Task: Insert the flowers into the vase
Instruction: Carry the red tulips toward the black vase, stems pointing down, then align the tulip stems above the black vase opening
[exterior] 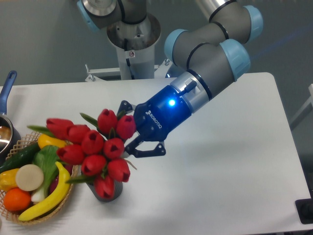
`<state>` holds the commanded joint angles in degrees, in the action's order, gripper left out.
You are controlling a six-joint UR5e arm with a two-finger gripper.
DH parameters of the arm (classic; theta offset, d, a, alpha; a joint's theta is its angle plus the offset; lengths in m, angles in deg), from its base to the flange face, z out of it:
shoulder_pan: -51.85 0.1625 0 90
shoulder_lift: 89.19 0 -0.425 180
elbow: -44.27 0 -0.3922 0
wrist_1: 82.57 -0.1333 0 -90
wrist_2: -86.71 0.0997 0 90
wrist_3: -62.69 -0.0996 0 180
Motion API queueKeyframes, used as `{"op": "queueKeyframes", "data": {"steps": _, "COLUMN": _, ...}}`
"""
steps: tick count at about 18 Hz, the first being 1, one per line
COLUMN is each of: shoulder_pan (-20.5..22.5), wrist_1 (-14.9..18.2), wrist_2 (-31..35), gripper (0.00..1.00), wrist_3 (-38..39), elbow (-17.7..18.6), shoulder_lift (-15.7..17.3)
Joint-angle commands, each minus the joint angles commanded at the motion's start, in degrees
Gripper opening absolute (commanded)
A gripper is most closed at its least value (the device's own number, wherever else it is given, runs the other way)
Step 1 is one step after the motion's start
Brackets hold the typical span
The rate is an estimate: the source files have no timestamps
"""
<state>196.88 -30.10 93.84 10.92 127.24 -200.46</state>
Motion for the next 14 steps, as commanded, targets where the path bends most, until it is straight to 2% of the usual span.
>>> {"op": "queueKeyframes", "data": {"steps": 8, "shoulder_pan": -2.5, "wrist_1": -0.3, "wrist_2": -3.2, "gripper": 0.14, "wrist_3": -0.7, "elbow": 0.6, "shoulder_lift": -0.6}}
{"op": "queueKeyframes", "data": {"steps": 11, "shoulder_pan": -2.8, "wrist_1": -1.3, "wrist_2": -3.2, "gripper": 0.14, "wrist_3": -1.4, "elbow": 3.9, "shoulder_lift": 0.1}}
{"op": "queueKeyframes", "data": {"steps": 14, "shoulder_pan": -2.7, "wrist_1": -5.5, "wrist_2": -3.2, "gripper": 0.15, "wrist_3": -1.4, "elbow": 7.8, "shoulder_lift": 1.9}}
